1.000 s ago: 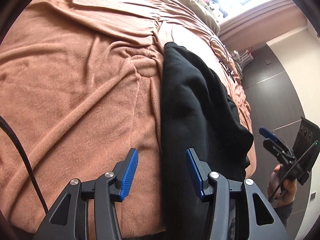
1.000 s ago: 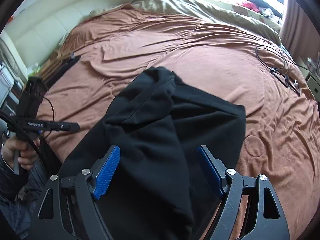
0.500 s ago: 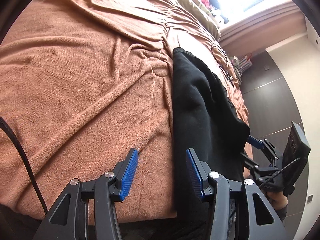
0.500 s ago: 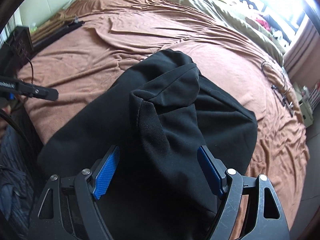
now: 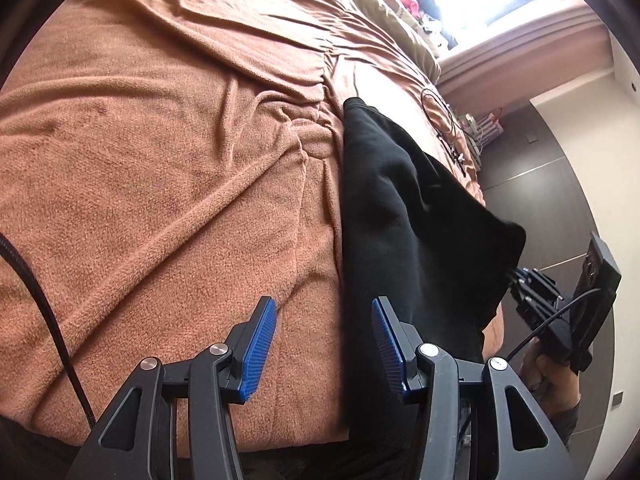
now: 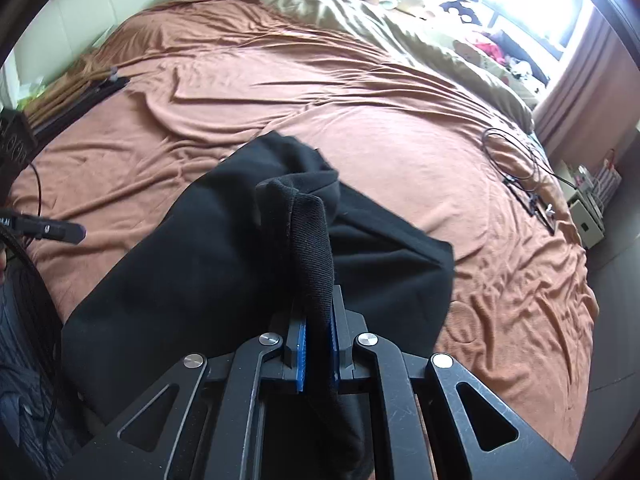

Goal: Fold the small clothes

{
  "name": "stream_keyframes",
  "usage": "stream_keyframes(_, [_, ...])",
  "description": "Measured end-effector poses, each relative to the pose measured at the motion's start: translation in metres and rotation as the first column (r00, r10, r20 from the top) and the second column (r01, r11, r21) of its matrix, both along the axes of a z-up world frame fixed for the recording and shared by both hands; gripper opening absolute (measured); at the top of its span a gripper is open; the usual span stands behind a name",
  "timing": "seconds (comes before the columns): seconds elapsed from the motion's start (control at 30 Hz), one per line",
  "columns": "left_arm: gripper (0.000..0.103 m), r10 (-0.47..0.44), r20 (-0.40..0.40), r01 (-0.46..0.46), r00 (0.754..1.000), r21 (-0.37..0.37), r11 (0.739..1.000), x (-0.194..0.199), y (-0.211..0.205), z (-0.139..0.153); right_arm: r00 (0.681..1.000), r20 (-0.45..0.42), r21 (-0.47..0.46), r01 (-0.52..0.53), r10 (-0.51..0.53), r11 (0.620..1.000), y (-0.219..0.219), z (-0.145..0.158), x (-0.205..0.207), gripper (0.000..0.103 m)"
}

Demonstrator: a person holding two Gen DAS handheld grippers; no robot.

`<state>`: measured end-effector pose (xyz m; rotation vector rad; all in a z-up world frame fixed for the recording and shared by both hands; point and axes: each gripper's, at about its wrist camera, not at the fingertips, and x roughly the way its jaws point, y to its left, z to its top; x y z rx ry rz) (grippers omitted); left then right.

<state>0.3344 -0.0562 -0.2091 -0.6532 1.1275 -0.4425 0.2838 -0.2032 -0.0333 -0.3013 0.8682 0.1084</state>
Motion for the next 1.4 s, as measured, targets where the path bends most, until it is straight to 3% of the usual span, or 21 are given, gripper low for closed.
stream_keyframes(0.37, [0.051, -0.026, 0.012, 0.026, 1.000, 0.006, 1.000, 0.019, -0.018, 0.007, 0.995, 0.031, 0.014, 0.090, -0.090, 0.996, -0.034, 0.000, 0.018, 0.004])
stream_keyframes(0.73, [0.051, -0.061, -0.012, 0.062, 0.998, 0.026, 0.998, 0.040, -0.043, -0.003, 0.976, -0.092, 0.185, 0.210, -0.196, 0.960, -0.089, -0.045, 0.057, 0.005])
stream_keyframes(0.87, [0.051, -0.071, -0.024, 0.072, 0.997, 0.035, 0.997, 0.048, -0.051, -0.007, 0.957, -0.160, 0.247, 0.275, -0.241, 0.929, -0.109, -0.061, 0.072, 0.023])
stream_keyframes(0.9, [0.051, -0.076, -0.026, 0.077, 0.997, 0.037, 0.996, 0.051, -0.054, -0.008, 0.955, -0.165, 0.270, 0.282, -0.245, 0.920, -0.113, -0.061, 0.073, 0.037])
stream_keyframes(0.93, [0.051, -0.079, -0.026, 0.080, 0.997, 0.038, 0.996, 0.052, -0.055, -0.008, 0.953, -0.168, 0.289, 0.292, -0.252, 0.912, -0.117, -0.060, 0.073, 0.058])
stream_keyframes(1.0, [0.051, -0.087, -0.025, 0.088, 0.996, 0.036, 0.995, 0.056, -0.058, -0.008, 0.953, -0.173, 0.355, 0.294, -0.247, 0.887, -0.125, -0.059, 0.073, 0.070])
stream_keyframes(1.17, [0.052, -0.092, -0.028, 0.093, 0.995, 0.024, 0.995, 0.067, -0.062, -0.011, 0.956, -0.227, 0.500, 0.278, -0.186, 0.820, -0.139, -0.070, 0.075, 0.070])
stream_keyframes(1.4, [0.052, -0.100, -0.026, 0.100, 0.995, 0.021, 0.995, 0.086, -0.069, -0.013, 0.955, -0.261, 0.571, 0.269, -0.140, 0.776, -0.152, -0.091, 0.093, 0.065])
